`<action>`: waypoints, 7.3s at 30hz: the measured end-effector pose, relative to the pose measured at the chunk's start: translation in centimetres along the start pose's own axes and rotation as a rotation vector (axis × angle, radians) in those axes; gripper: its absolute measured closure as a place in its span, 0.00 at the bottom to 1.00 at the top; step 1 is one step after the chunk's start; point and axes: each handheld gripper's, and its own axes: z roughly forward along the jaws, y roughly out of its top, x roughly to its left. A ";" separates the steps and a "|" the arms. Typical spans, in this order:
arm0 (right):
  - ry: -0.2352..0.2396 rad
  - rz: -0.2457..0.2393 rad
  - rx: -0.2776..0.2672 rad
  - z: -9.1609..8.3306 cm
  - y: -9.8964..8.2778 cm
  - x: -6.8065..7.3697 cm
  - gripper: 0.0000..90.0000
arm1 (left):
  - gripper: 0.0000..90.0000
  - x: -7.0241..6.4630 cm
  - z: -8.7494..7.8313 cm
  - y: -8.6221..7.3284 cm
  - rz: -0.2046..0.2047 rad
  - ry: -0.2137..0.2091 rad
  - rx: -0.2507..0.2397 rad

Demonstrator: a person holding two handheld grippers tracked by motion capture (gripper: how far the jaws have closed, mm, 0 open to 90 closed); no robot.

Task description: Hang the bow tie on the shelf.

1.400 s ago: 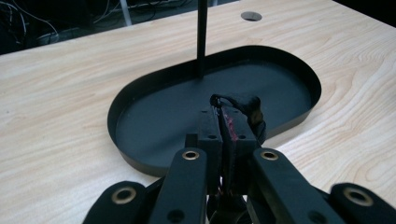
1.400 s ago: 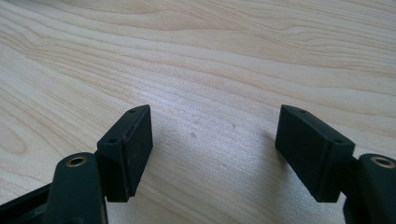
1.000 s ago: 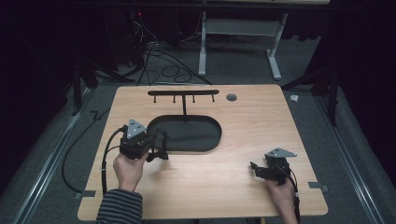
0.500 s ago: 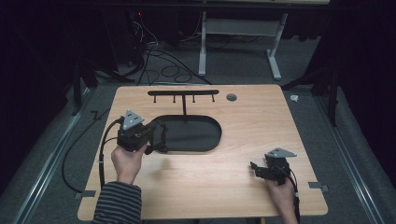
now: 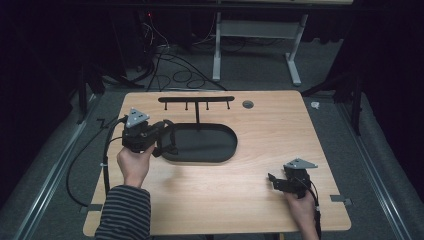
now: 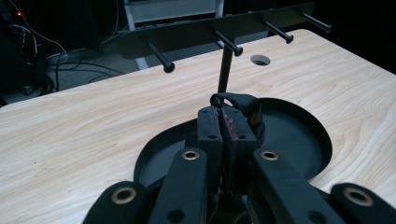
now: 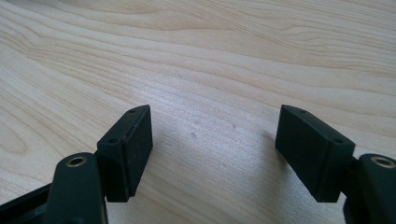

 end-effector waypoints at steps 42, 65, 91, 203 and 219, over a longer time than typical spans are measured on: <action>0.001 -0.006 -0.001 0.0 0.0 0.0 0.32 | 0.97 3.3 4.2 3.7 -0.095 0.082 0.032; 0.001 -0.003 0.000 0.0 0.0 0.0 0.32 | 0.96 4.2 5.4 3.4 -0.110 0.137 0.063; 0.002 -0.007 -0.001 0.0 0.0 0.0 0.32 | 0.91 4.3 4.4 3.0 -0.104 0.118 0.070; 0.000 -0.005 0.000 0.0 0.0 0.0 0.32 | 0.55 2.9 -4.0 -3.4 -0.148 0.073 -0.003; 0.000 -0.003 0.001 0.0 0.0 0.0 0.32 | 0.54 2.9 -4.5 -4.9 -0.174 0.060 -0.008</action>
